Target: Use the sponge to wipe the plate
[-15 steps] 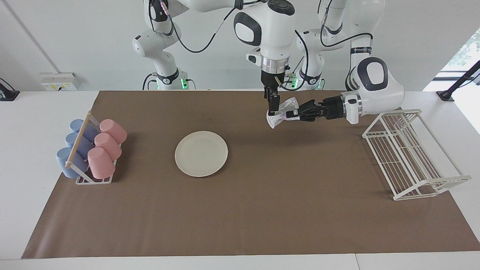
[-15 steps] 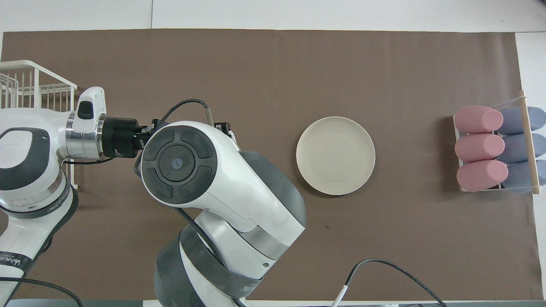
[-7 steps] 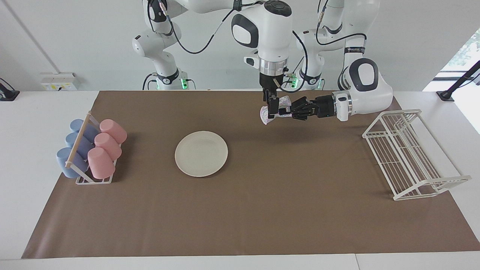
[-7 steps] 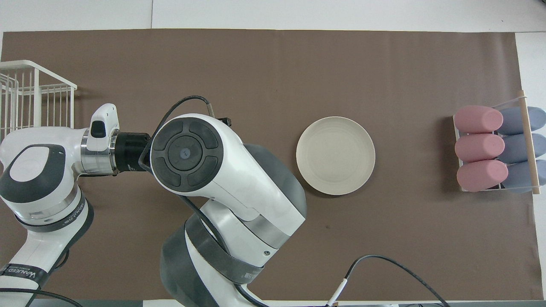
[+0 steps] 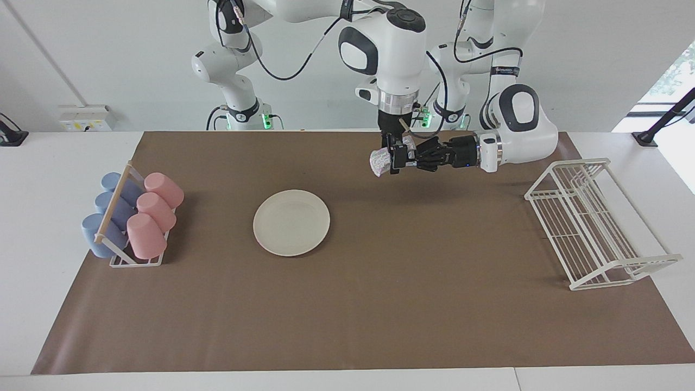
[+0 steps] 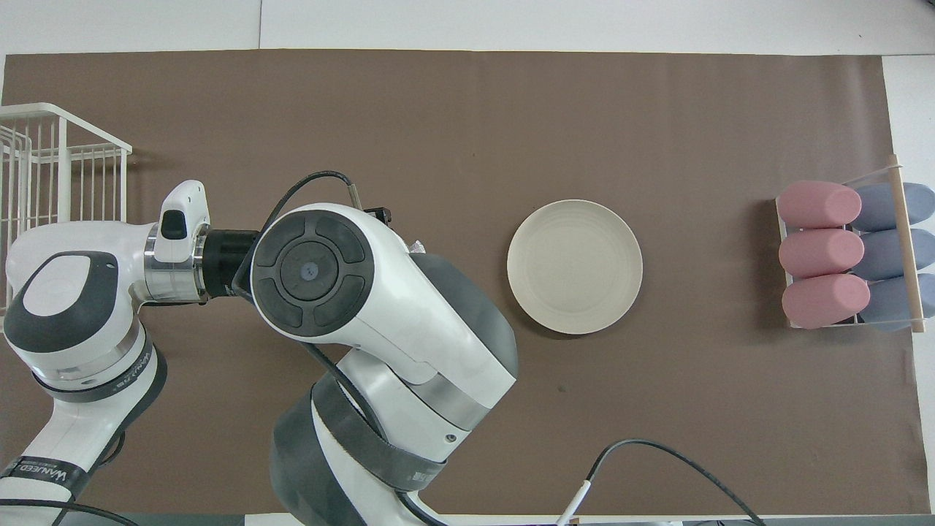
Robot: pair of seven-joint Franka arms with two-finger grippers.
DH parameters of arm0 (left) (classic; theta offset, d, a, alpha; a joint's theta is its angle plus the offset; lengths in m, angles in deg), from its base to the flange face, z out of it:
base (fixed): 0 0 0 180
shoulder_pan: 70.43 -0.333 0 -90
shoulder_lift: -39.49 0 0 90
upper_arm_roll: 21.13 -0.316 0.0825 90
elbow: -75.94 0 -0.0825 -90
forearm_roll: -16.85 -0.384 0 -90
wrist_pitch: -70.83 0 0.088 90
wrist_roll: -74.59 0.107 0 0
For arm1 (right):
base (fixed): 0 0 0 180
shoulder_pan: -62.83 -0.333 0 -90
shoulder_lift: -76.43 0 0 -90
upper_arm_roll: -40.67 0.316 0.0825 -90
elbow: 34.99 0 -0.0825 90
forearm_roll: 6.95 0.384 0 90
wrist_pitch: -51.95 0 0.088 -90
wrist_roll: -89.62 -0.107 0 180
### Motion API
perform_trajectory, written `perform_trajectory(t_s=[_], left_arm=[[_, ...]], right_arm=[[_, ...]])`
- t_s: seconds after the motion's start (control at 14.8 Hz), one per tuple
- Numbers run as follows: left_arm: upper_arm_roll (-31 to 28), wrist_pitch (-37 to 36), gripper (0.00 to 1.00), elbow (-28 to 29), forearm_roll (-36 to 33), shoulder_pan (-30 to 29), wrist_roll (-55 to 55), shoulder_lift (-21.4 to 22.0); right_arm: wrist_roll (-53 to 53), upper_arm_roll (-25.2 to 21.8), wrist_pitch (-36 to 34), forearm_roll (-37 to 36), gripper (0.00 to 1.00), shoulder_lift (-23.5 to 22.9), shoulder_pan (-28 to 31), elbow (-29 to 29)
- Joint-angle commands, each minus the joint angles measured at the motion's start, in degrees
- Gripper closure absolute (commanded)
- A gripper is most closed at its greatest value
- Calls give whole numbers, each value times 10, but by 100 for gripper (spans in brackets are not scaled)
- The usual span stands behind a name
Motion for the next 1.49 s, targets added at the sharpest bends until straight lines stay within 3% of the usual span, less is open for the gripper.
perform_trajectory(t_s=[0.0, 0.14, 0.27, 0.34, 0.47, 0.74, 0.81, 0.88, 0.95, 1.01, 1.42], left_arm=[[-8, 6, 100, 22, 13, 5, 10, 20], [-8, 5, 100, 21, 13, 4, 10, 20], [-8, 2, 100, 22, 13, 2, 10, 20], [-9, 0, 100, 22, 13, 1, 10, 20], [-9, -1, 100, 21, 12, 1, 11, 20], [-9, 0, 100, 21, 10, 5, 10, 21], [-9, 0, 85, 21, 10, 6, 8, 21], [-9, 0, 78, 21, 10, 7, 8, 21], [-9, 0, 34, 21, 10, 6, 4, 21], [-10, 0, 0, 21, 9, 6, 3, 22], [-10, -4, 0, 21, 0, 1, 4, 22]], right_arm=[[22, 3, 3, -1, 38, 9, 4, 16], [23, 3, 3, -1, 46, 13, 6, 17], [25, 2, -4, -1, 47, 19, 11, 17], [24, 2, -4, -1, 54, 21, 12, 17], [21, 3, -4, 1, 100, 21, 10, 19], [13, 3, 2, 1, 100, 25, 10, 29], [7, 3, 2, 2, 100, 25, 9, 29], [3, 3, 2, 9, 100, 25, 10, 30], [3, 3, 3, 20, 100, 25, 12, 29], [3, 2, 2, 26, 100, 25, 13, 30], [76, -2, 27, 25, 100, 63, 41, 125]])
